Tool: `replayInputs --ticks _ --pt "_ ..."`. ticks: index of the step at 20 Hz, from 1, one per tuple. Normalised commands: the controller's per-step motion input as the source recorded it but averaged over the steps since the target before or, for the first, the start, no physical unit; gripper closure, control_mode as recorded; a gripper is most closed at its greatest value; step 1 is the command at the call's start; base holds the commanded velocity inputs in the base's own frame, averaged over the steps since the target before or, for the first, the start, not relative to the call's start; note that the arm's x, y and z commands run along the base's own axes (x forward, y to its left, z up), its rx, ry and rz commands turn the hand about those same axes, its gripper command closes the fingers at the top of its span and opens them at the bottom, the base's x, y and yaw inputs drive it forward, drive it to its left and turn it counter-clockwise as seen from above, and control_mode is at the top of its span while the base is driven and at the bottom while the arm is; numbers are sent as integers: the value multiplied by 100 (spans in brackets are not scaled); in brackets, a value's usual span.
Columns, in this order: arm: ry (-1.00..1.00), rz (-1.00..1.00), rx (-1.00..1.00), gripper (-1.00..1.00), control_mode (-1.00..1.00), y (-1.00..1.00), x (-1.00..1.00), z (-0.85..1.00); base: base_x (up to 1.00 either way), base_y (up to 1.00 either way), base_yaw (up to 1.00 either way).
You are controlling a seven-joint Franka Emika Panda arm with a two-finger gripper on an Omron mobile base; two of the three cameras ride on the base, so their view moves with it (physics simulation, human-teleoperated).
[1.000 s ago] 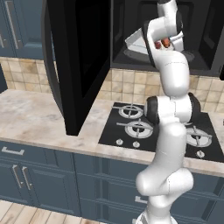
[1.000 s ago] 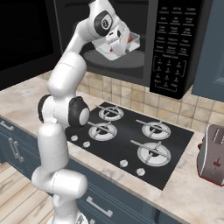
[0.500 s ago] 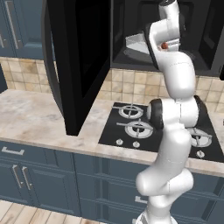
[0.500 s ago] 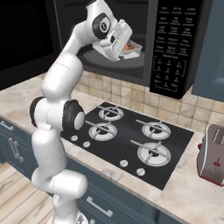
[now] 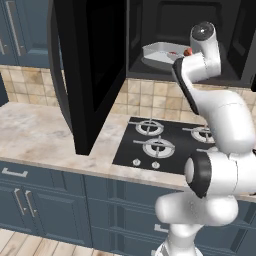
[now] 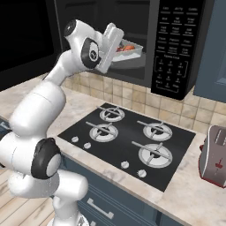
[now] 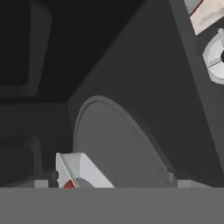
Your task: Place the tupperware containing the steak and sweet potato meal in the microwave. Close the microwave door and press the start button to reheat the meal.
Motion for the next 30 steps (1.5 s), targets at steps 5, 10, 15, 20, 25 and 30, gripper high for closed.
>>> replayInputs --ticks 5,10,15,20,25,30 --pt "-70 0 -7 -100 -100 18 -100 21 0 0 0" --pt "-51 0 -7 -100 -100 10 -100 76 0 0 0" --pt "-23 0 -15 -100 -100 32 -100 73 0 0 0" --pt "0 0 -18 -100 -100 40 -100 26 0 0 0" --pt "6 0 -14 -100 -100 43 -100 11 0 0 0" --pt "17 0 -7 -100 -100 28 -100 26 0 0 0"
